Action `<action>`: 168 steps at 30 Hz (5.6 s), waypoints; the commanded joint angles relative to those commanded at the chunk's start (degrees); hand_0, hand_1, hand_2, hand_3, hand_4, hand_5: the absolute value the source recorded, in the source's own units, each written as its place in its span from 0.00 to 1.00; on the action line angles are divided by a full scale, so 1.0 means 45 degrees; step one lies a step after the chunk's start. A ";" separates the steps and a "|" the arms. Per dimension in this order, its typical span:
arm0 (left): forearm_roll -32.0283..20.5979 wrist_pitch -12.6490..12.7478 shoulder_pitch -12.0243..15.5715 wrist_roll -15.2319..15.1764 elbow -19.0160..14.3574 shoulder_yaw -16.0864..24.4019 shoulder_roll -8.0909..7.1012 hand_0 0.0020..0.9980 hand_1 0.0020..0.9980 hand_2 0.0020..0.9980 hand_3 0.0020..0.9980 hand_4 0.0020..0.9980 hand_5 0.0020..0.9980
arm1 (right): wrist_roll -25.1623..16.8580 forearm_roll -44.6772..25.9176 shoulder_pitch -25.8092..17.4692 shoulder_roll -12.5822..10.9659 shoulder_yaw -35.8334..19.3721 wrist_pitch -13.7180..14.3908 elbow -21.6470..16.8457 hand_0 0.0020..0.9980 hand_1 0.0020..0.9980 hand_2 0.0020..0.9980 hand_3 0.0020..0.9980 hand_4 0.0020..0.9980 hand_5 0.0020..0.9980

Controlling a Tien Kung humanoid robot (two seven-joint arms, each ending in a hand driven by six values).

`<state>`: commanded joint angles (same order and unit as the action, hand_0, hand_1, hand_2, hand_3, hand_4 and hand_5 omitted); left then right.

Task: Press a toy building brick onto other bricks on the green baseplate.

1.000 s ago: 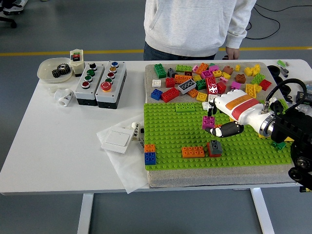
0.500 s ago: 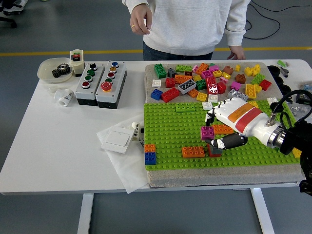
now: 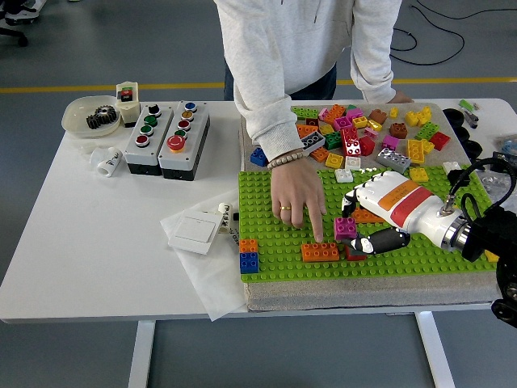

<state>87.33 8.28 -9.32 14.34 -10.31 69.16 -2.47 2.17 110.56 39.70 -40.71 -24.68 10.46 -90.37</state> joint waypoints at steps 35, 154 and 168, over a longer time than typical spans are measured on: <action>-0.0029 0.0004 -0.0034 0.0042 0.0000 -0.0095 -0.0031 0.80 0.79 0.79 0.58 0.61 0.62 | 0.0022 0.0166 0.0593 0.1656 0.0834 0.0851 0.0187 0.59 0.50 0.54 0.48 0.72 0.39; -0.0267 -0.0031 -0.0132 0.0123 -0.0021 -0.0410 0.0021 0.80 0.80 0.79 0.58 0.61 0.62 | -0.1168 0.0762 0.0865 0.3040 0.2352 0.1301 0.3809 0.62 0.51 0.55 0.48 0.68 0.33; -0.0332 -0.0024 -0.0135 0.0101 -0.0024 -0.0505 0.0002 0.80 0.80 0.79 0.58 0.61 0.62 | -0.1159 0.0799 0.0876 0.3018 0.2118 0.0973 0.3769 0.62 0.60 0.62 0.53 0.80 0.36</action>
<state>85.83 8.17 -9.93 14.80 -10.42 66.89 -2.46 -3.04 114.16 43.65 -27.13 -15.15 14.84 -73.41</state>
